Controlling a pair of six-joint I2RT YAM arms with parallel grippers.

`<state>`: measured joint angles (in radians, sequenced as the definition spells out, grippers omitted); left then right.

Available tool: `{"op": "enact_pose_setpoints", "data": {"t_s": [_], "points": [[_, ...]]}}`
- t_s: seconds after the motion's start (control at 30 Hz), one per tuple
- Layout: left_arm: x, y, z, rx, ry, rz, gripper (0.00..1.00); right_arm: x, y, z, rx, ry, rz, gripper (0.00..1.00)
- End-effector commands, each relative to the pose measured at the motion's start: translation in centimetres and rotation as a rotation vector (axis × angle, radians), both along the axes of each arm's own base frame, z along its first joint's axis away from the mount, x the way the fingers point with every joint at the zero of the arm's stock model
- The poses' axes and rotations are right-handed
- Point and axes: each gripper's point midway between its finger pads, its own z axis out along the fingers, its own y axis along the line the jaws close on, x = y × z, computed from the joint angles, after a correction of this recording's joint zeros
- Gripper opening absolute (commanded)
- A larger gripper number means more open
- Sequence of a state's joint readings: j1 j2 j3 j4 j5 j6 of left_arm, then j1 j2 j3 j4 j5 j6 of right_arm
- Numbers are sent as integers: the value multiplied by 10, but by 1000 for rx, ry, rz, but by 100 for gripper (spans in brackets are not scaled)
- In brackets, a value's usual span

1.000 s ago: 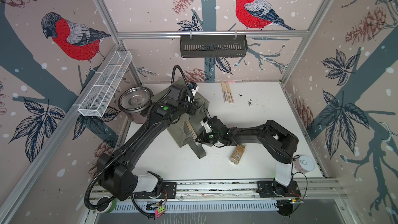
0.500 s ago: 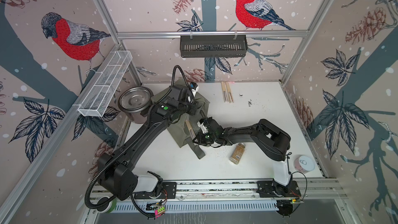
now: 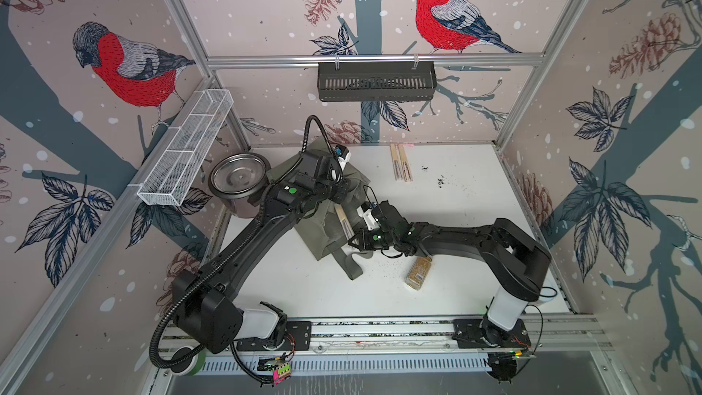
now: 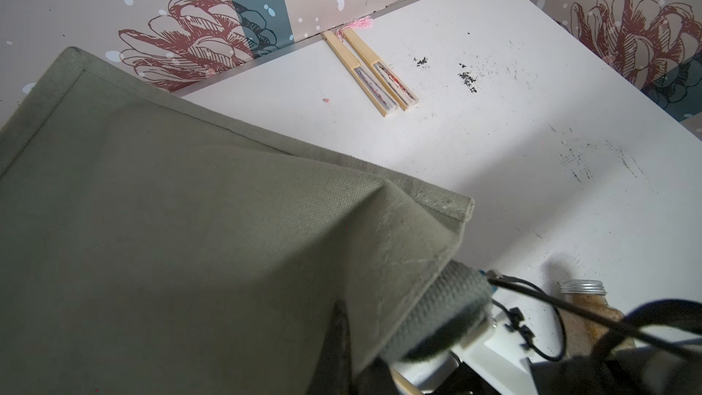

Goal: Take out the folding fans from the tote bags
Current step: Pick up the folding fan from the canvas bag, then place the folding fan at the center of the board.

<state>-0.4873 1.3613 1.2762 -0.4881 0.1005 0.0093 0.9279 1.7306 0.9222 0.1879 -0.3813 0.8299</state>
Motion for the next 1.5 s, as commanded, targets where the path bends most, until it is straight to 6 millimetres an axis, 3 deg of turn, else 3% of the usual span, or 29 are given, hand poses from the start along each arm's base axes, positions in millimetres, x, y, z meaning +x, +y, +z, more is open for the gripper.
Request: {"op": "enact_pose_setpoints", "data": {"t_s": [0.0,0.13,0.3,0.43,0.53,0.8,0.9,1.17,1.47], "points": [[2,1,3,6,-20,6,0,-16,-23,0,-46,-20,27,13],[2,1,4,5,-20,4,0,-39,-57,1,-108,-31,47,12],[2,1,4,6,-20,6,0,-64,-88,22,-116,-71,90,12],[2,2,4,5,-22,6,0,-72,-106,45,-121,-112,109,12],[1,1,5,4,-23,5,0,-64,-121,60,-134,-154,70,11],[1,1,5,2,-23,3,0,-1,-181,115,-63,-315,-198,11],[2,1,5,3,-24,4,0,31,-203,123,-72,-337,-304,10],[1,1,5,3,-24,5,0,115,-235,110,-121,-308,-454,10],[2,1,4,4,-20,4,0,211,-254,67,-220,-234,-511,10]]}}
